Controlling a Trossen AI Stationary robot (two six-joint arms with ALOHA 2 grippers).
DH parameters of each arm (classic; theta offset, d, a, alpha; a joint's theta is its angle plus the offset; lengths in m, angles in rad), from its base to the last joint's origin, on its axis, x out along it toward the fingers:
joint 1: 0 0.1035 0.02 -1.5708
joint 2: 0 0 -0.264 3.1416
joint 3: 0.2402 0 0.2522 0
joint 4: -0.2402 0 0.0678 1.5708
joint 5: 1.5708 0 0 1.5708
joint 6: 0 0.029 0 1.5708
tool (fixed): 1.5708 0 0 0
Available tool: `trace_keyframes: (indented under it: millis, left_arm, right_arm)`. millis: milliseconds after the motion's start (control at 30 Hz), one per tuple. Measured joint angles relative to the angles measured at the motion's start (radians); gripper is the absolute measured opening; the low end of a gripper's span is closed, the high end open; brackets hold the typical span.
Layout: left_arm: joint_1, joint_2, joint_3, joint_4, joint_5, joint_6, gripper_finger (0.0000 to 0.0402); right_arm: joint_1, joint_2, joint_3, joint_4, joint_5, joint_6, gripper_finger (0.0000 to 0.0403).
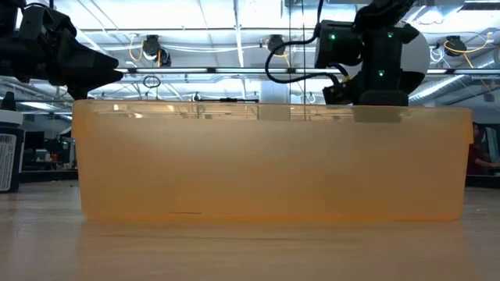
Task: Pick & Place food coloring
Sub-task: Put the small black food coloring bottle into the orange bin
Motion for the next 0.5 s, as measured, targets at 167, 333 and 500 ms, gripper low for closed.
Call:
trace_keyframes:
  millis: [167, 333, 500]
  left_arm:
    - [0.000, 0.000, 0.000, 0.000, 0.000, 0.000, 0.0161]
    - [0.000, 0.000, 0.000, 0.000, 0.000, 0.000, 0.0167]
    - [0.000, 0.000, 0.000, 0.000, 0.000, 0.000, 0.0177]
  right_arm:
    - [0.000, 0.000, -0.054, 0.117, -0.010, -0.005, 0.0223]
    - [0.000, 0.001, -0.085, 0.161, -0.010, -0.011, 0.0221]
    - [0.000, 0.001, -0.112, 0.185, -0.009, -0.012, 0.0219]
